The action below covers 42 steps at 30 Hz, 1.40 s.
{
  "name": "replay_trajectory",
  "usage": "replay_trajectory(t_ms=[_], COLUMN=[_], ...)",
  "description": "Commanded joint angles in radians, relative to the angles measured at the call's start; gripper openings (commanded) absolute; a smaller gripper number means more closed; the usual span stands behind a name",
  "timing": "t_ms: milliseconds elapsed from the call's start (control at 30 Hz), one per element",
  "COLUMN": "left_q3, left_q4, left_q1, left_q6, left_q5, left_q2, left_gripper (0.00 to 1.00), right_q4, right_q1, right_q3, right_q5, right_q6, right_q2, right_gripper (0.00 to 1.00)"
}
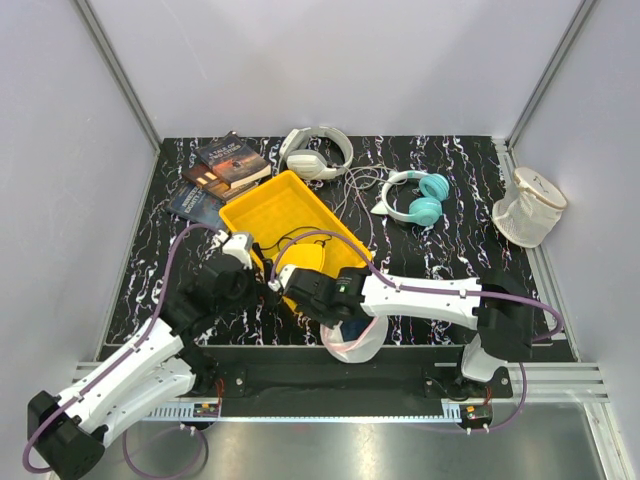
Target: Unzip the laundry bag and remove the bra
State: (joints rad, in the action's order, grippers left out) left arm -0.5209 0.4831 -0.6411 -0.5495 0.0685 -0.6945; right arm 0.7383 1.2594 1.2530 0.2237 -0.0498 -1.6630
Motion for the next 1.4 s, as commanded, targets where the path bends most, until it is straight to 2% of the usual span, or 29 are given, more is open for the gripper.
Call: replay_trajectory(t_ms=[0, 133, 267, 467, 600, 767, 933, 1067, 1167, 1200, 1300, 1367], left_q3=[-0.011, -0.004, 0.010, 0.010, 0.009, -0.008, -0.047, -0.056, -0.053, -0.053, -0.050, -0.047], left_q4=[-0.113, -0.182, -0.257, -0.345, -0.409, -0.480, -0.474, -0.513, -0.552, -0.558, -0.561, -0.551], left_q1=[-0.006, -0.008, -0.031, -0.175, -0.253, -0.288, -0.296, -0.301, -0.302, -0.302, -0.302, -0.302], left_q6=[0.008, 0.005, -0.023, -0.055, -0.093, -0.109, -0.092, -0.087, -0.098, -0.105, -0.121, -0.133], left_q5=[-0.113, -0.231, -0.288, -0.245, -0.220, -0.199, -0.161, -0.176, -0.214, -0.222, -0.188, -0.152], left_q2=[-0.002, 0.003, -0.028, -0.085, -0.190, -0.293, -0.396, -0.451, -0.479, -0.482, -0.476, -0.447], left_gripper=[0.99, 0.96, 0.92, 0.92, 0.90, 0.88, 0.86, 0.71, 0.42, 0.23, 0.00, 0.00], right_q4=[-0.019, -0.002, 0.038, 0.084, 0.096, 0.101, 0.101, 0.101, 0.099, 0.101, 0.101, 0.101], right_q1=[0.026, 0.026, 0.025, 0.025, 0.023, 0.021, 0.023, 0.021, 0.017, 0.014, -0.005, -0.029], right_q3=[0.065, 0.075, 0.089, 0.092, 0.088, 0.080, 0.074, 0.065, 0.060, 0.059, 0.051, 0.043], right_q5=[0.086, 0.161, 0.242, 0.368, 0.431, 0.447, 0.457, 0.488, 0.526, 0.537, 0.577, 0.600], right_q6=[-0.018, -0.061, -0.108, -0.182, -0.223, -0.239, -0.249, -0.266, -0.278, -0.278, -0.295, -0.309], right_q2=[0.032, 0.066, 0.086, 0.129, 0.175, 0.213, 0.255, 0.284, 0.295, 0.298, 0.321, 0.350], right_gripper=[0.00, 0.00, 0.00, 0.00, 0.00, 0.00, 0.00, 0.00, 0.00, 0.00, 0.00, 0.00])
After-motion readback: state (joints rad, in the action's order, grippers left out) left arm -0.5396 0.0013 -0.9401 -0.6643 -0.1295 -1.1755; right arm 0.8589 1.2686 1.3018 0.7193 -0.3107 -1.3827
